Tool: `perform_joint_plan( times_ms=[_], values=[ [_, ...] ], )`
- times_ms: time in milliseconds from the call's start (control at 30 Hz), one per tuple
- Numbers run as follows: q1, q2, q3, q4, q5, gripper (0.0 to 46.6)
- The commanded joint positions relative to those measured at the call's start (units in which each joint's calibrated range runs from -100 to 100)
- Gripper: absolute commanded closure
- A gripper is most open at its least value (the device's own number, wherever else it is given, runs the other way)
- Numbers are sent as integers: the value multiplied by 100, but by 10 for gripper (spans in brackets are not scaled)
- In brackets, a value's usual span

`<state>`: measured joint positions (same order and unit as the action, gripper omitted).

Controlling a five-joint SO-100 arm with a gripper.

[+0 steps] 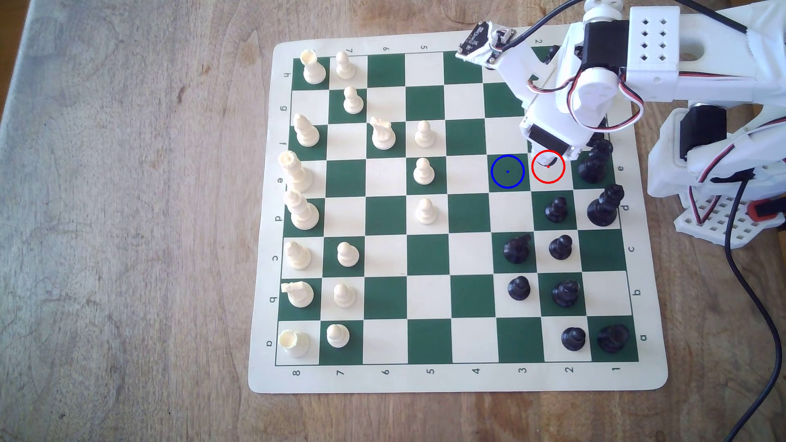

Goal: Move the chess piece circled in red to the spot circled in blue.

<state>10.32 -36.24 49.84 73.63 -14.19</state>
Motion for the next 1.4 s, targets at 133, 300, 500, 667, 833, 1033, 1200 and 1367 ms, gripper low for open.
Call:
perform_joint_plan(
  times_ms=[133, 300, 500, 667, 833, 1033, 1200, 1367],
  values=[
    [-207, 670, -1095, -188, -54, 464],
    [-254, 950, -1185, -344, -59, 464],
    [-168, 1383, -1049, -843, -49, 464],
    [-176, 1510, -1013, -901, -29, 464],
    [-184, 1646, -841, -1114, -29, 464],
    [-199, 1807, -777, -1236, -34, 464],
    [-215, 1934, -587, -1392, -39, 464],
    [-192, 1960, -551, -1392, -20, 464]
  ],
)
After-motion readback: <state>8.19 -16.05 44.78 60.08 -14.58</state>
